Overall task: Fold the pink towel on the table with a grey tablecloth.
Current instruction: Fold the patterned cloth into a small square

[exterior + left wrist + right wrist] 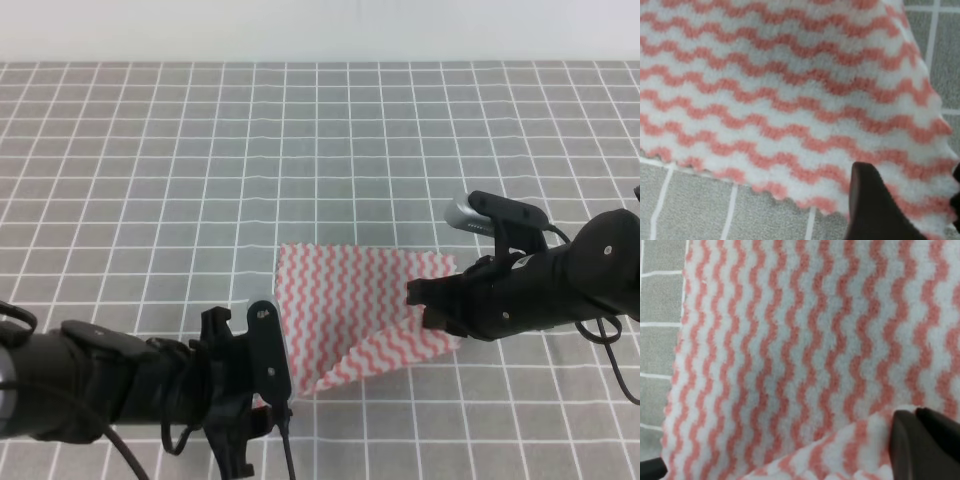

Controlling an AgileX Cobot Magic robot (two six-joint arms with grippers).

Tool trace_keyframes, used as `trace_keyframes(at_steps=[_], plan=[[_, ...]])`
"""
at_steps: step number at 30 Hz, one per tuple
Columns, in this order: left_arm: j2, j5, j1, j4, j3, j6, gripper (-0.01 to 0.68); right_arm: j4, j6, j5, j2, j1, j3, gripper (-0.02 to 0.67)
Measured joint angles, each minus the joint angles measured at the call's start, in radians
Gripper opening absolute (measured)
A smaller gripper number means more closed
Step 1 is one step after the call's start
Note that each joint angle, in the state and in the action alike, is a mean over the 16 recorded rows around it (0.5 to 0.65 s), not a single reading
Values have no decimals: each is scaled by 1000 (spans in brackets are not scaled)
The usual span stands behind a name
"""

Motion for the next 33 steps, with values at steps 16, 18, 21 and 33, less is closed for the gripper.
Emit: trace_keyframes(at_steps=[16, 18, 21, 33], plan=[[5, -13, 0, -13, -4, -19, 41, -4, 0, 7, 4, -3, 0, -15], [4, -13, 0, -31, -4, -35, 28, -5, 0, 9, 4, -6, 0, -15], [2, -11, 0, -66, -4, -60, 14, -5, 0, 13, 3, -14, 0, -15], [-1, 13, 0, -191, -33, -153, -1, -4, 0, 18, 3, -42, 0, -15]])
